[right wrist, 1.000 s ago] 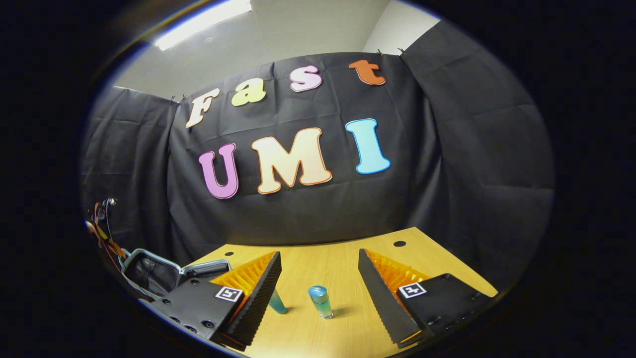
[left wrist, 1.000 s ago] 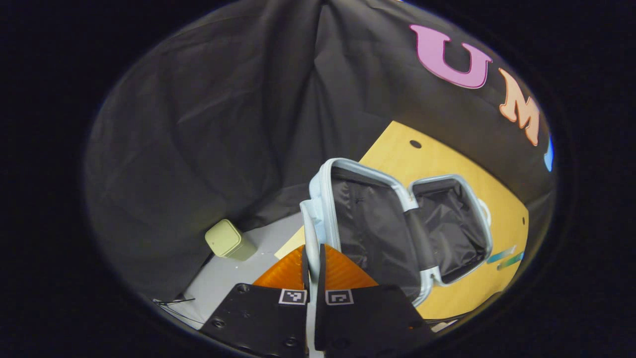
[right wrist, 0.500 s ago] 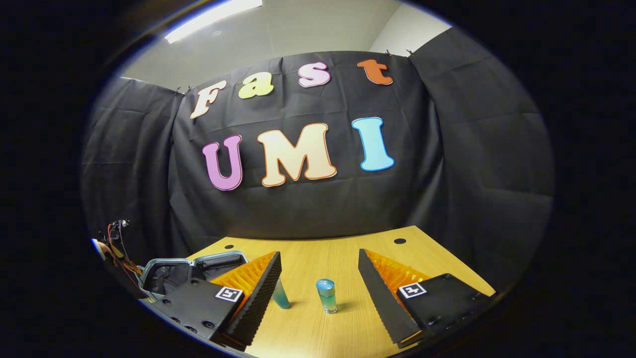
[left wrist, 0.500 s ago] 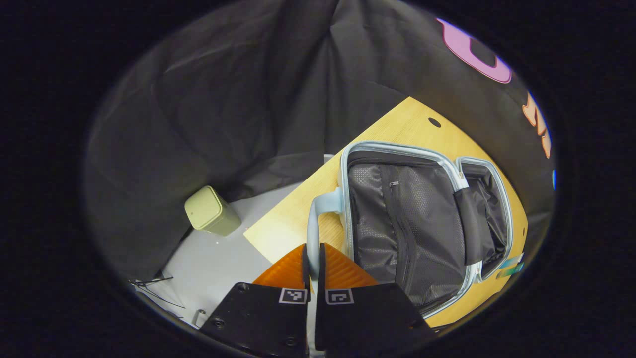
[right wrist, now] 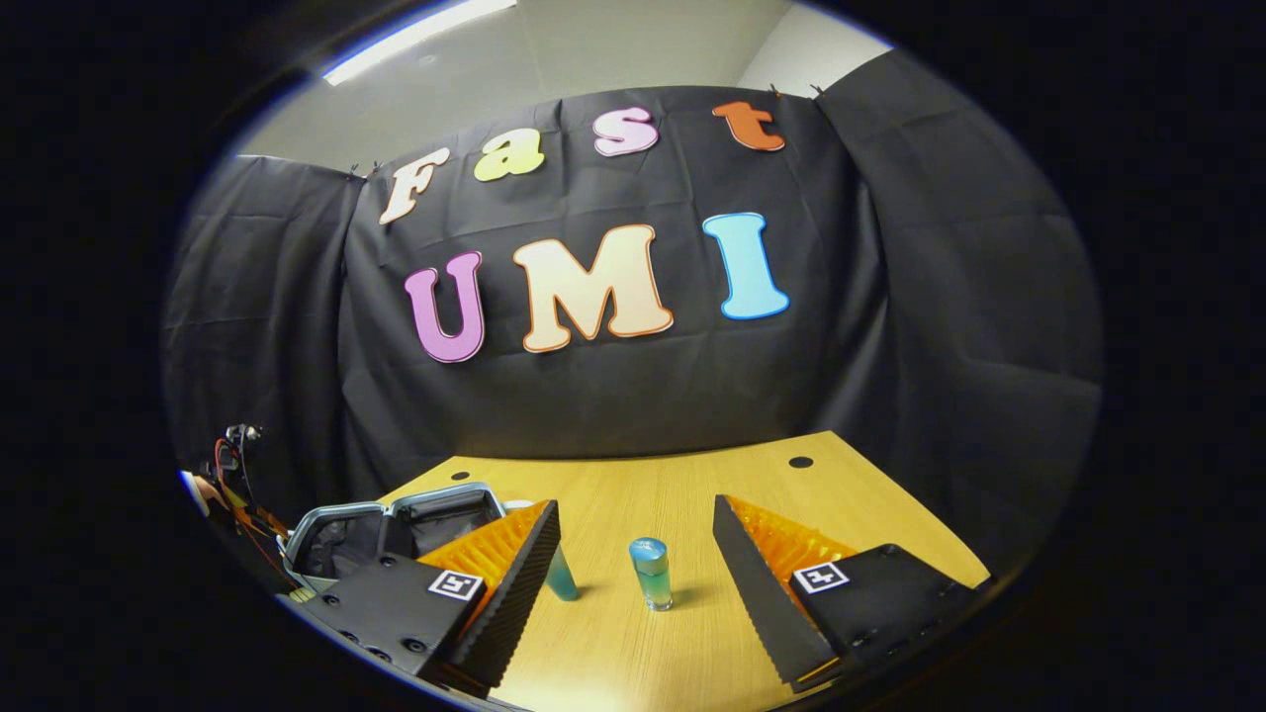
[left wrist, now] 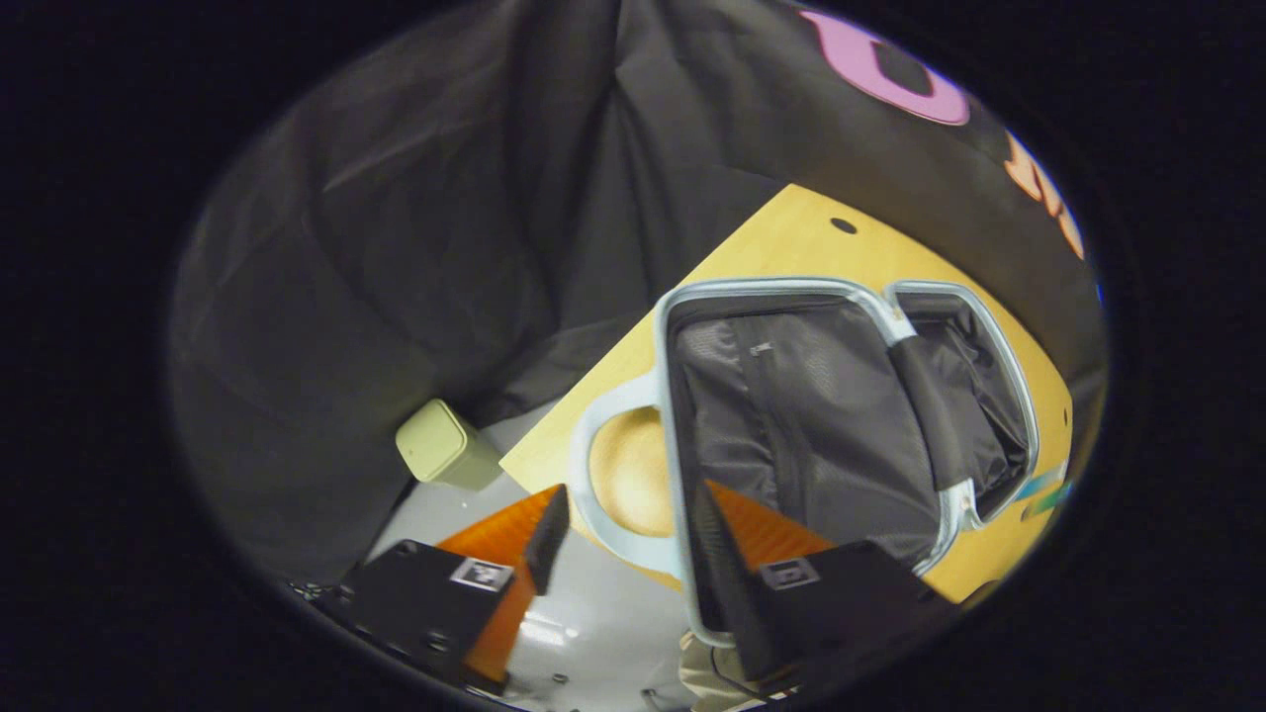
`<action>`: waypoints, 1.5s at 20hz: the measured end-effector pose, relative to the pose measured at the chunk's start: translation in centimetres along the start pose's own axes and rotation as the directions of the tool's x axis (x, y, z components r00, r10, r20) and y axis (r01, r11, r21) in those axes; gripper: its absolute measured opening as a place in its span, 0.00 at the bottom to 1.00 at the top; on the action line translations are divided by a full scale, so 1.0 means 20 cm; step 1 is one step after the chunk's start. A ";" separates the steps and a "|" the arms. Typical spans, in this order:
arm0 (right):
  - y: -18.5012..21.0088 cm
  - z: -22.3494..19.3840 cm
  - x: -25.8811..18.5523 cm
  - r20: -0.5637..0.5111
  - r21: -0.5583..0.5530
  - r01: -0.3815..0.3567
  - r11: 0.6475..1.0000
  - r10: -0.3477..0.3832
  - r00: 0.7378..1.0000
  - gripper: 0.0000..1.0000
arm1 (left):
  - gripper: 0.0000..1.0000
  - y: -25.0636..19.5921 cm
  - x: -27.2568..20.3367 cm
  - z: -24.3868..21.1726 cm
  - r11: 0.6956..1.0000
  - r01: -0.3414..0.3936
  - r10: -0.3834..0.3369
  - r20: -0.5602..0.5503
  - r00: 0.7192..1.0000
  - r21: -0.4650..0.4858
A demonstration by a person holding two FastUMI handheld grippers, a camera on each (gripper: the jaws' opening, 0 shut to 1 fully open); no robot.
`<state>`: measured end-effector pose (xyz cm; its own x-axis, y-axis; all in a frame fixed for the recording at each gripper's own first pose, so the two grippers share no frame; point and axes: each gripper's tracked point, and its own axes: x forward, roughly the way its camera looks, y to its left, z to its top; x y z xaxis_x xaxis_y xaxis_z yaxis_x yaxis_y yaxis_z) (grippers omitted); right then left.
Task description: First open the suitcase, pack the skin care products into it, and then close the suitcase.
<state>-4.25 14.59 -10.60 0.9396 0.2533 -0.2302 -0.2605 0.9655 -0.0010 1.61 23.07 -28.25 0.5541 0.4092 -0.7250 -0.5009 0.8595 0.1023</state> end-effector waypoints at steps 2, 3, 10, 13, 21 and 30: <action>-0.01 -0.01 0.01 -0.012 0.009 -0.015 1.000 0.015 1.000 0.98 | 0.99 -0.21 -0.16 0.02 0.998 0.048 -0.051 0.077 0.996 0.041; -0.02 -0.02 0.02 -0.020 0.009 -0.023 1.000 0.023 1.000 0.98 | 0.97 -0.34 -0.24 0.03 0.995 0.072 -0.079 0.111 0.991 0.070; -0.07 0.01 0.09 -0.052 -0.013 -0.093 0.996 0.092 0.994 0.98 | 0.97 -1.24 -0.67 -0.04 0.926 0.273 -0.328 0.199 0.923 0.259; -0.08 0.02 0.10 -0.075 0.004 -0.115 0.993 0.115 0.990 0.98 | 0.96 -1.58 -0.74 -0.11 0.881 0.348 -0.422 0.201 0.884 0.320; -0.16 -0.02 0.18 -0.085 -0.016 -0.100 0.995 0.098 0.992 0.97 | 0.96 -2.20 -0.71 -0.26 0.749 0.495 -0.608 0.161 0.778 0.440; -0.16 -0.22 0.25 -0.140 -0.055 -0.105 0.993 0.096 0.985 0.98 | 0.95 -2.53 -0.45 -0.35 0.694 0.567 -0.679 0.141 0.721 0.444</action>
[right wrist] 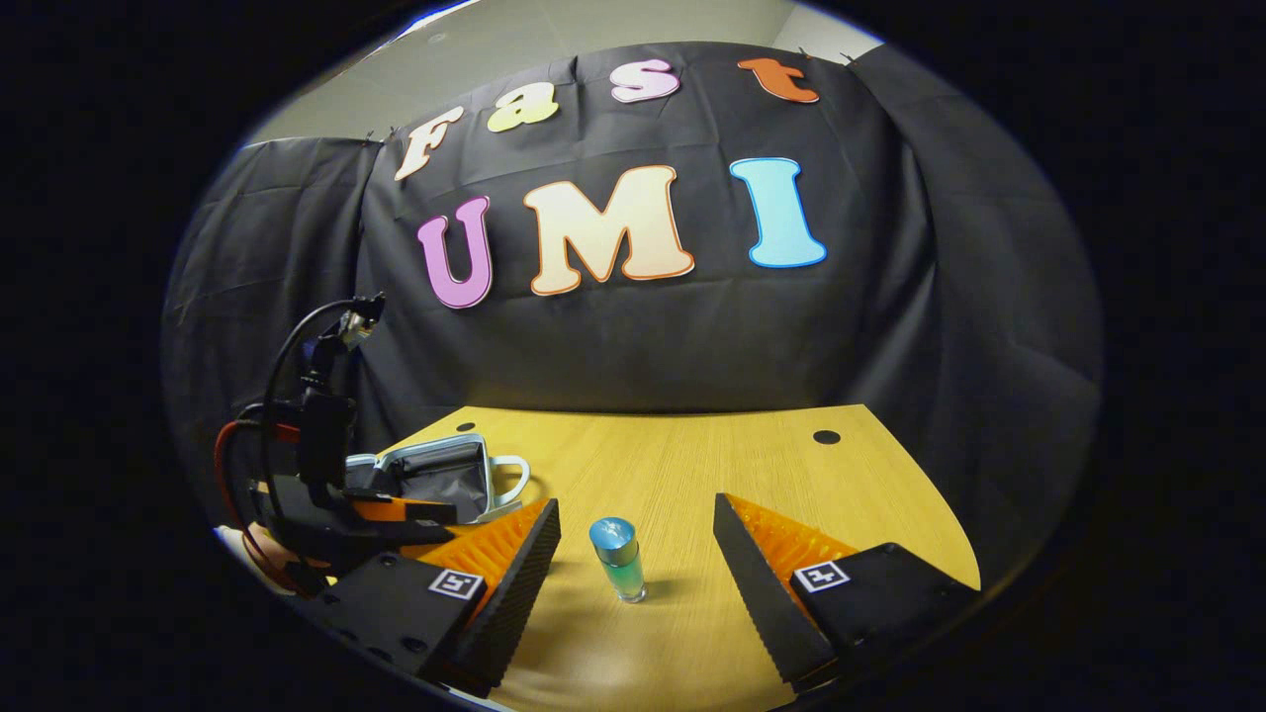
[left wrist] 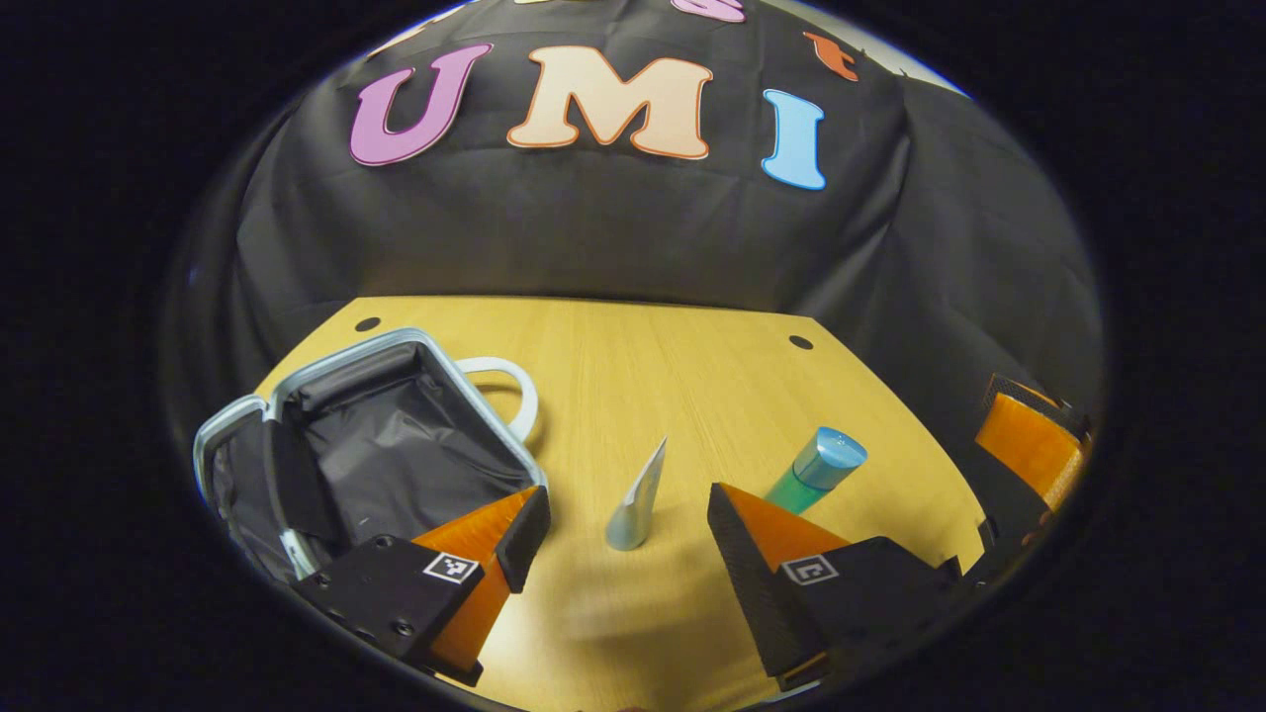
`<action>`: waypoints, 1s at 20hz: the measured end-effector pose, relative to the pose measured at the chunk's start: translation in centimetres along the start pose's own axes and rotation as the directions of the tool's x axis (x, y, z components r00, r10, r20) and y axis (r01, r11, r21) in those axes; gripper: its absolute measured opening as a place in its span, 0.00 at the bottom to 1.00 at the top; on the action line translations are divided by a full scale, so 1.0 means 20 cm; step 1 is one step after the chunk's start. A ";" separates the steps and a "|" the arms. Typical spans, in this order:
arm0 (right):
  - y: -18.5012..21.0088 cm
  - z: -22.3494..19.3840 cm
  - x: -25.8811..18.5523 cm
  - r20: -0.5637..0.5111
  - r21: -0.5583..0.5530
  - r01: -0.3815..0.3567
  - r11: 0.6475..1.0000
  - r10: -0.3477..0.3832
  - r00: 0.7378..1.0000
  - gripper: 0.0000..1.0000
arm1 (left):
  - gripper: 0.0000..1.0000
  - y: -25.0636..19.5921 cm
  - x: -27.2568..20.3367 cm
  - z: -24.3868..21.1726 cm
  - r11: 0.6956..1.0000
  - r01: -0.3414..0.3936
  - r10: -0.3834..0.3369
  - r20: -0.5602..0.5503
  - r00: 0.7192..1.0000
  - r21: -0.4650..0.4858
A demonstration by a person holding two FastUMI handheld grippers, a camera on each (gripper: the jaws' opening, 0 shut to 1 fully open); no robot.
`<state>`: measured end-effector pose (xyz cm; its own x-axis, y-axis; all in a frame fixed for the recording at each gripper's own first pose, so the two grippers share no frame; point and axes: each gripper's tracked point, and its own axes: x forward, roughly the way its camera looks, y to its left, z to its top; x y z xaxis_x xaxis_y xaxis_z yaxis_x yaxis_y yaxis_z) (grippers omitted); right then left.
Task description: First open the suitcase, pack the skin care products into it, and then close the suitcase.
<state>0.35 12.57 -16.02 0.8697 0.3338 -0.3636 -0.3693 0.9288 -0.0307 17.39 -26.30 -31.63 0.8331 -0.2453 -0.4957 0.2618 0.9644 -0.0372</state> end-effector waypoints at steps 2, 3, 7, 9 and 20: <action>0.01 -0.05 0.00 -0.019 -0.002 0.000 1.000 0.000 1.000 0.98 | 0.97 -0.01 0.07 -0.02 0.999 0.014 -0.014 0.004 1.000 0.033; 0.02 -0.09 0.00 -0.035 0.001 -0.001 1.000 0.001 0.999 0.98 | 0.93 -0.01 0.11 -0.04 0.998 0.017 -0.017 0.001 1.000 0.055; 0.03 -0.19 0.02 -0.076 -0.001 -0.001 1.000 0.001 0.997 0.98 | 0.84 -0.03 0.21 -0.12 0.992 0.043 -0.039 -0.039 0.998 0.117; 0.04 -0.22 0.05 -0.085 -0.006 -0.008 1.000 0.008 0.996 0.94 | 0.80 -0.03 0.25 -0.15 0.989 0.043 -0.036 -0.053 0.998 0.140; 0.06 -0.40 0.17 -0.158 -0.024 -0.048 0.999 0.043 0.986 0.98 | 0.28 0.01 0.37 -0.21 0.990 0.016 -0.005 -0.081 0.997 0.137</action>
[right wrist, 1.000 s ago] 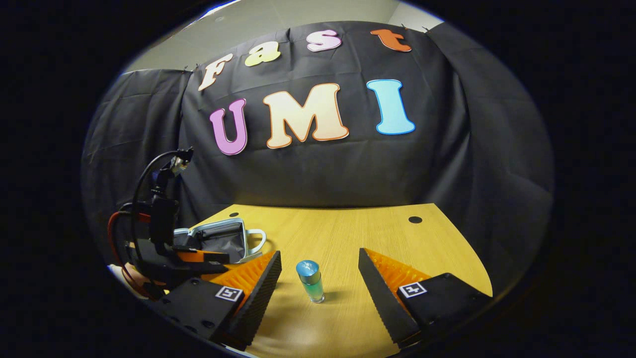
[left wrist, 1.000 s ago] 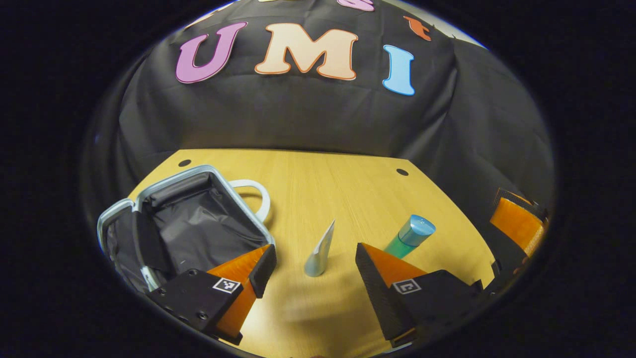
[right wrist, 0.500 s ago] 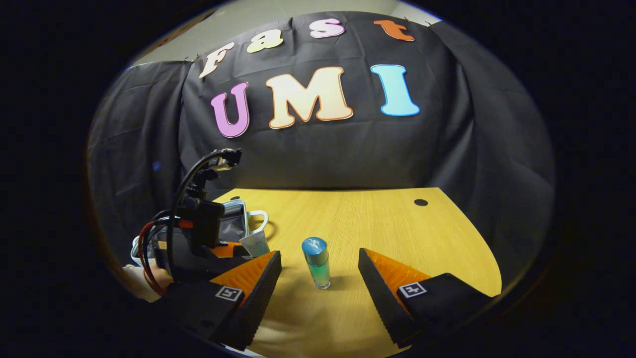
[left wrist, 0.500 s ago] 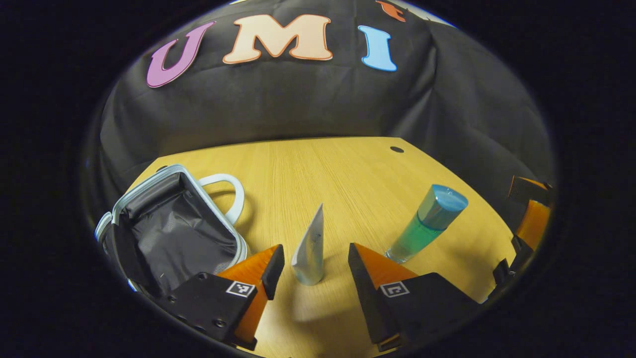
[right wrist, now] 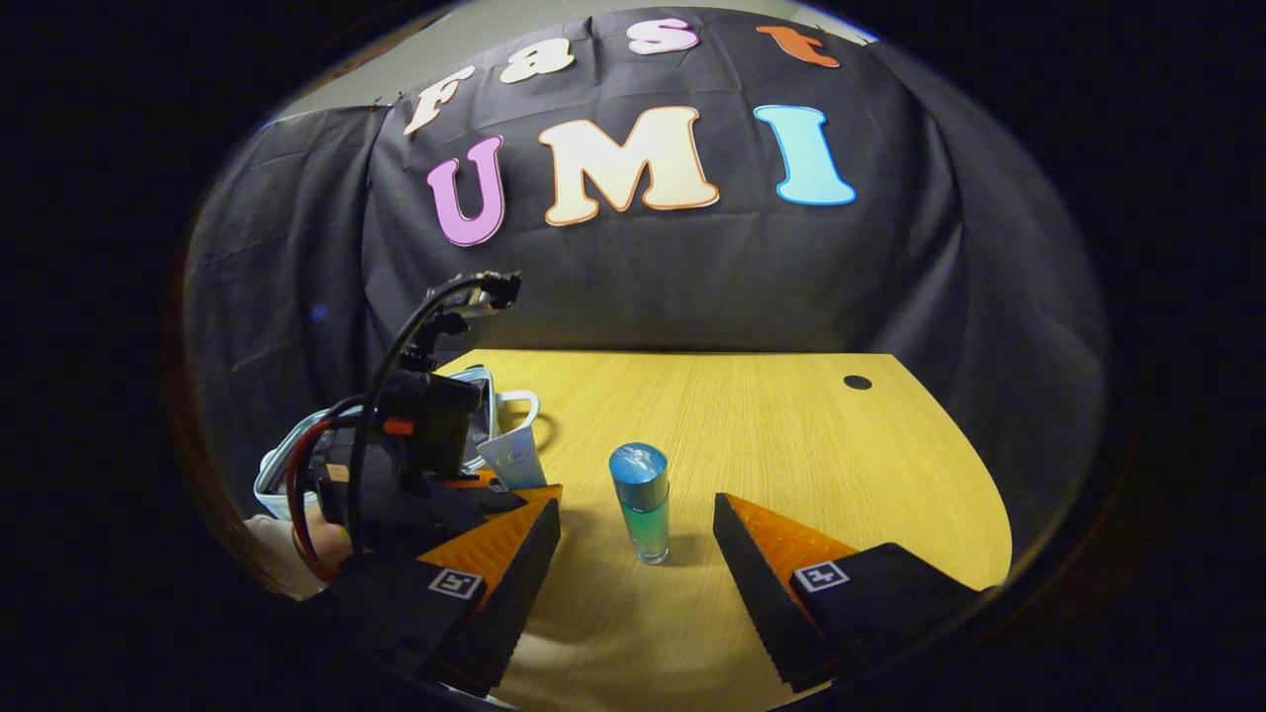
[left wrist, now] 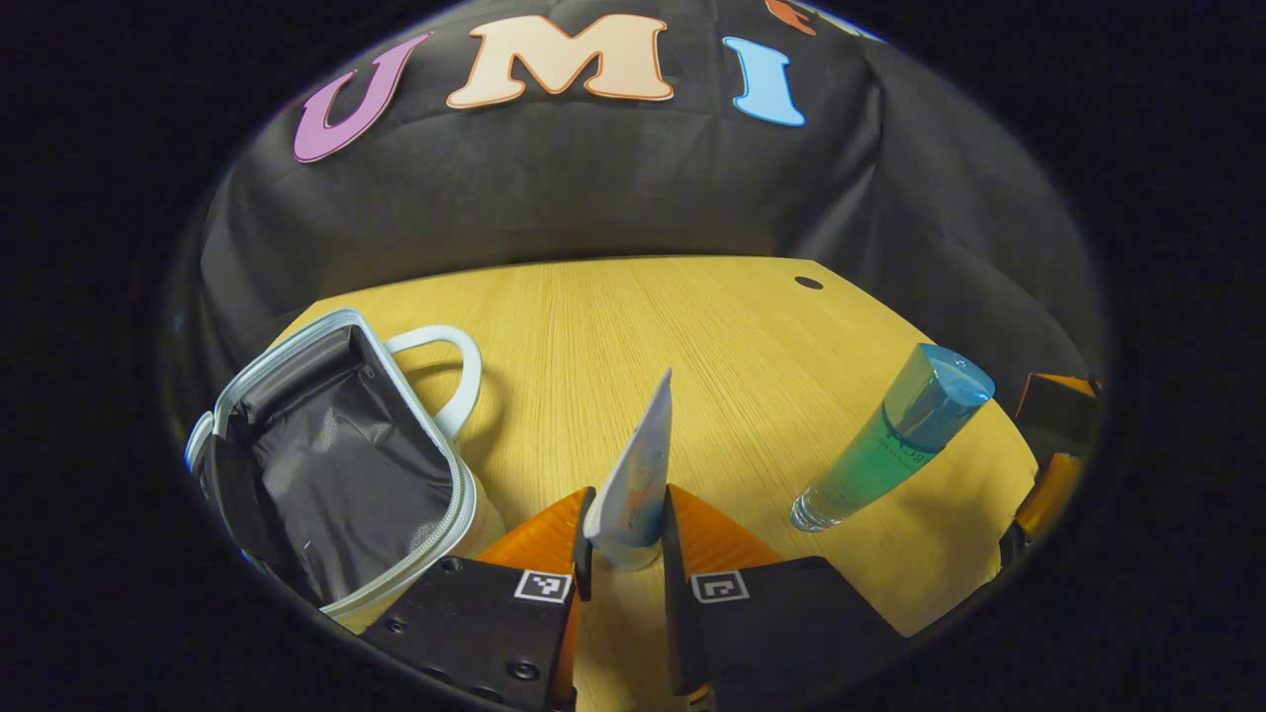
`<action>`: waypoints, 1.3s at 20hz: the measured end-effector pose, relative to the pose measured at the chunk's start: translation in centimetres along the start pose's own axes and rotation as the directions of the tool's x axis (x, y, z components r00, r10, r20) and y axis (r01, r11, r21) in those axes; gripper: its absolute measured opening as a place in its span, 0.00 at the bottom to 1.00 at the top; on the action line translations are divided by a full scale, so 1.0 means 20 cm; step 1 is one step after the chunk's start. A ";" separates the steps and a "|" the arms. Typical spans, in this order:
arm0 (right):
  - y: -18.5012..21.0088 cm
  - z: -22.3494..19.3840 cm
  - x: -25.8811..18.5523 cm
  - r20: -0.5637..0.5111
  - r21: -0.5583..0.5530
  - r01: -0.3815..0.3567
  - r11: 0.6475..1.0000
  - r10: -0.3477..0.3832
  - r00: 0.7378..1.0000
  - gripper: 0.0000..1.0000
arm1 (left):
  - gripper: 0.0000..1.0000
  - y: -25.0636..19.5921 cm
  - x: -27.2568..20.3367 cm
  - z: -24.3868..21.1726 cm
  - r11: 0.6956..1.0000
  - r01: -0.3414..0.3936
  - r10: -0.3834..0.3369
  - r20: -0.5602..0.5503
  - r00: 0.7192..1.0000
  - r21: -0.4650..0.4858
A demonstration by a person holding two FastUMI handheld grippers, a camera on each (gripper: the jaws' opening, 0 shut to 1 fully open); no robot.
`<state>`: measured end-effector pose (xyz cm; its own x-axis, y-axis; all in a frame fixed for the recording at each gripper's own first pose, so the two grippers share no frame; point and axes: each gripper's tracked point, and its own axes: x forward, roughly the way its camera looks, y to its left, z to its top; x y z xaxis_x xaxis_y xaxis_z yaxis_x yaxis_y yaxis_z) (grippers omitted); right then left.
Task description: First open the suitcase, pack the skin care products into it, and then close the suitcase.
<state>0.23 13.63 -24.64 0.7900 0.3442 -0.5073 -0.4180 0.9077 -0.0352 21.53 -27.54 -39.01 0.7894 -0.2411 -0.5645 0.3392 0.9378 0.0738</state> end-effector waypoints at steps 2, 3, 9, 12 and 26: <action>-0.01 -0.02 0.05 0.000 -0.022 0.000 1.000 0.000 1.000 0.94 | 0.27 -0.04 -0.01 -0.01 1.000 0.024 -0.024 -0.016 1.000 -0.002; -0.02 -0.05 0.07 -0.003 -0.038 0.002 0.999 -0.002 1.000 0.94 | 0.27 -0.05 -0.01 -0.01 0.999 0.036 -0.036 -0.024 0.999 -0.016; -0.04 -0.14 0.22 -0.030 -0.098 -0.035 0.995 0.032 0.999 0.98 | 0.24 -0.13 -0.16 0.15 0.989 0.104 -0.108 -0.036 0.994 -0.104; -0.03 -0.19 0.29 -0.039 -0.121 -0.061 0.991 0.056 0.998 0.98 | 0.26 -0.09 -0.26 0.26 0.980 0.119 -0.124 -0.022 0.992 -0.159; -0.03 -0.36 0.53 -0.107 -0.106 -0.099 0.989 0.088 0.990 0.53 | 0.25 0.70 -0.66 0.29 0.916 -0.128 0.113 -0.061 0.992 -0.380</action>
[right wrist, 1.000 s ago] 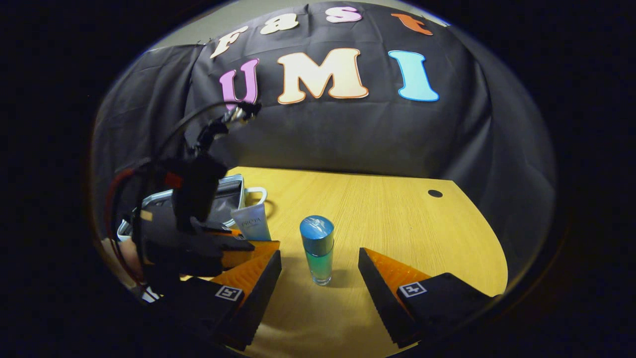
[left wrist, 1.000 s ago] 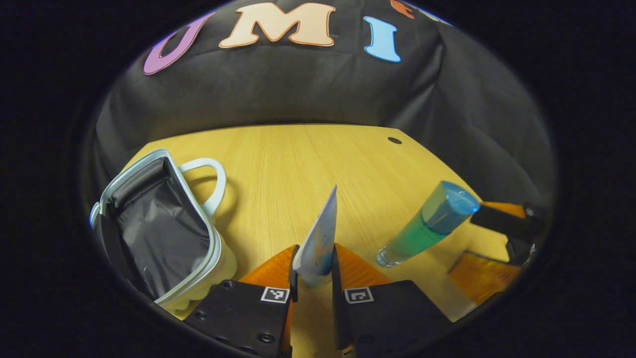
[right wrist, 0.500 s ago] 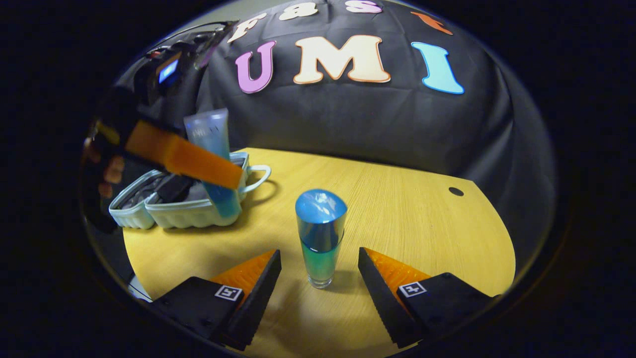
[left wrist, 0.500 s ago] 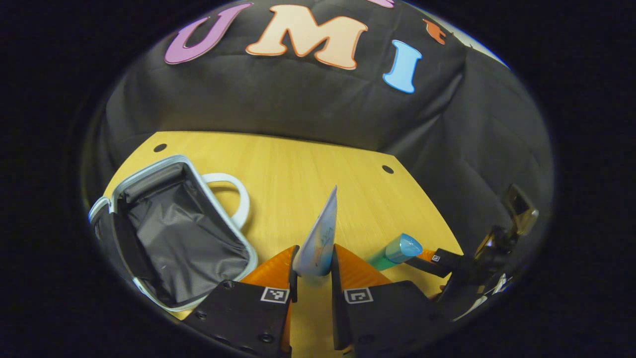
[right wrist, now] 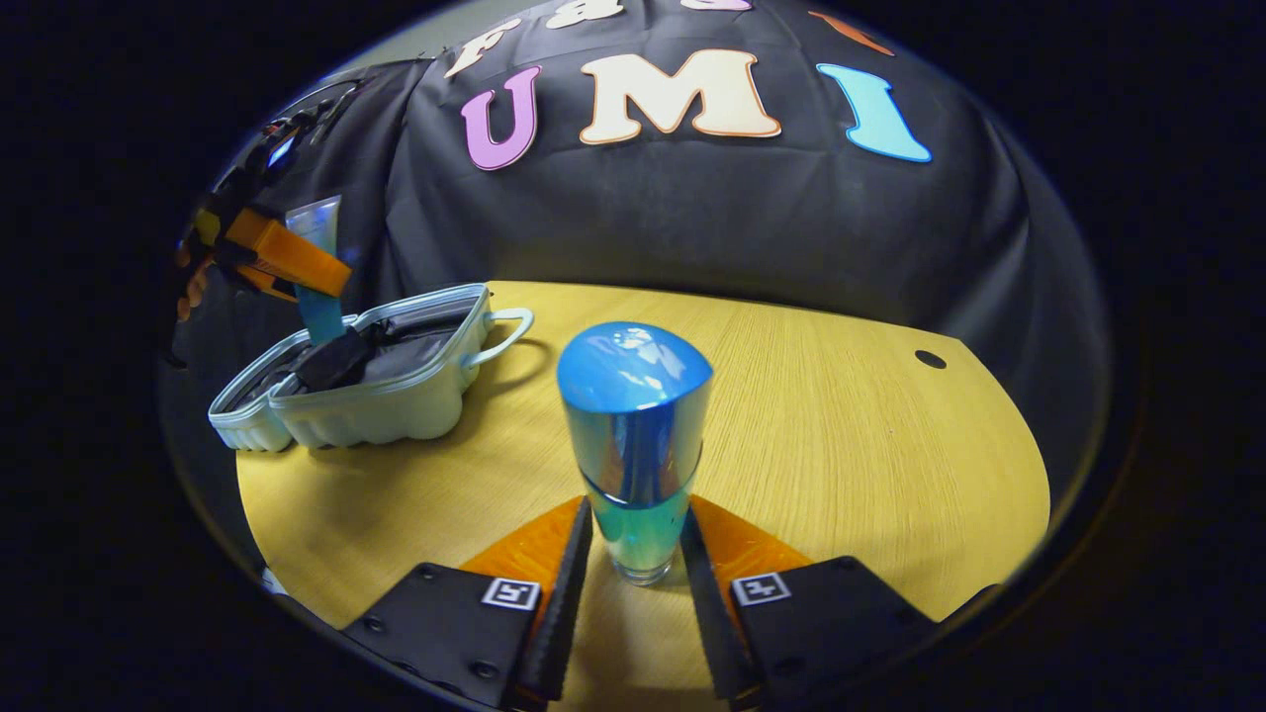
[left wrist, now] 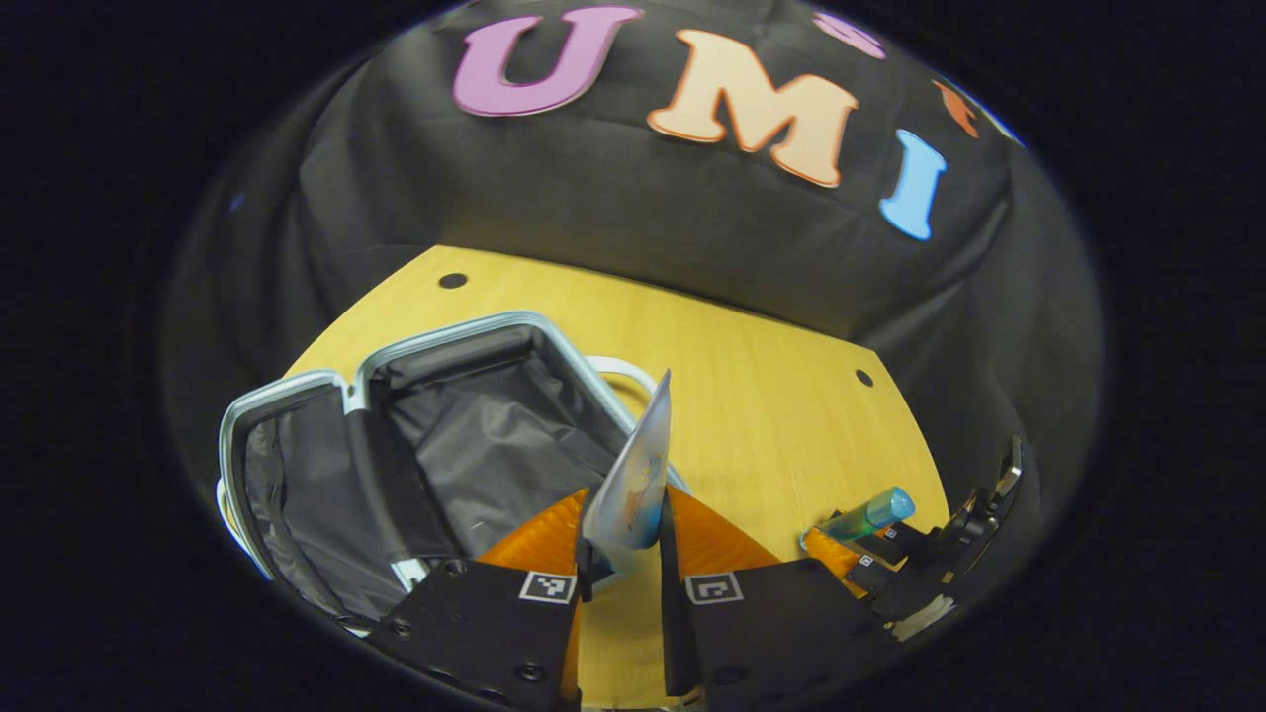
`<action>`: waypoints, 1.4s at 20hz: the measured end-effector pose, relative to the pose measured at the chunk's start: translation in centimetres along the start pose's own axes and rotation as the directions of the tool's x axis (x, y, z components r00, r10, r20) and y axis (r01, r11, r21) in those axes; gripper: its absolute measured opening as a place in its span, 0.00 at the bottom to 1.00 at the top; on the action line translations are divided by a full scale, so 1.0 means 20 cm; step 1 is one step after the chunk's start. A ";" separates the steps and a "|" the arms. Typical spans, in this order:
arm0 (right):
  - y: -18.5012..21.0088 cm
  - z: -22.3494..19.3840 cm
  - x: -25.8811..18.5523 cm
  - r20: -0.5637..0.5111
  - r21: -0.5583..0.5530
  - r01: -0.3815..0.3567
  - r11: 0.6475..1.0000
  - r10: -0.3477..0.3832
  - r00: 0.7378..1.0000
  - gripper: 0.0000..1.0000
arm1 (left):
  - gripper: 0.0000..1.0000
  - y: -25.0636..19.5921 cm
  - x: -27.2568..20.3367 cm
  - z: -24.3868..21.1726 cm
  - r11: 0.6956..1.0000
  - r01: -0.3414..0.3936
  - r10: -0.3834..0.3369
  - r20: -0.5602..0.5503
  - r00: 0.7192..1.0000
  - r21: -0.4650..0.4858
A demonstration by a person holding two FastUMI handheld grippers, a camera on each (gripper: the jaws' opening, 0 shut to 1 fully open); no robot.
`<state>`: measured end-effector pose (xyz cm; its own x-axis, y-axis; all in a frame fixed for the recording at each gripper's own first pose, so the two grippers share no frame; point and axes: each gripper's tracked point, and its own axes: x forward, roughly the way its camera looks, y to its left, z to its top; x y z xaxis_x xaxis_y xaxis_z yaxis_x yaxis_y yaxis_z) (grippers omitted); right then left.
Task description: First open the suitcase, pack the skin care products into it, and then close the suitcase.
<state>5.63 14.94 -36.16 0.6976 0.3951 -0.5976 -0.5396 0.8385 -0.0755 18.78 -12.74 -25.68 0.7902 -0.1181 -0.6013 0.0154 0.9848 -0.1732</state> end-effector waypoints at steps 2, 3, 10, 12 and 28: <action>0.01 0.00 -0.01 -0.002 0.009 -0.008 1.000 0.008 1.000 0.45 | 0.26 0.09 0.00 -0.01 0.998 -0.023 0.021 -0.029 0.999 -0.051; 0.00 0.00 -0.01 -0.010 0.009 -0.009 1.000 0.009 1.000 0.41 | 0.25 0.14 0.00 -0.02 0.996 -0.037 0.033 -0.044 0.998 -0.076; 0.03 0.02 -0.04 -0.062 0.021 -0.044 0.999 0.045 0.997 0.41 | 0.27 0.26 0.12 -0.30 0.968 -0.074 -0.001 -0.300 0.954 -0.241; 0.05 0.06 -0.06 -0.062 0.018 -0.056 0.998 0.057 0.996 0.41 | 0.27 0.29 0.15 -0.32 0.963 -0.091 0.002 -0.331 0.944 -0.254; 0.86 0.76 0.03 -0.075 -0.057 -0.334 0.941 0.330 0.941 0.39 | 0.97 0.55 -0.11 -0.09 0.950 -0.026 -0.039 -0.201 0.979 -0.312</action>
<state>3.90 35.24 -25.69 0.4432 0.6205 -0.6470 -0.7679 0.6351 0.0831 16.24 -1.89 -27.65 0.6499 -0.1794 -0.7385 -0.1974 0.8985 -0.3920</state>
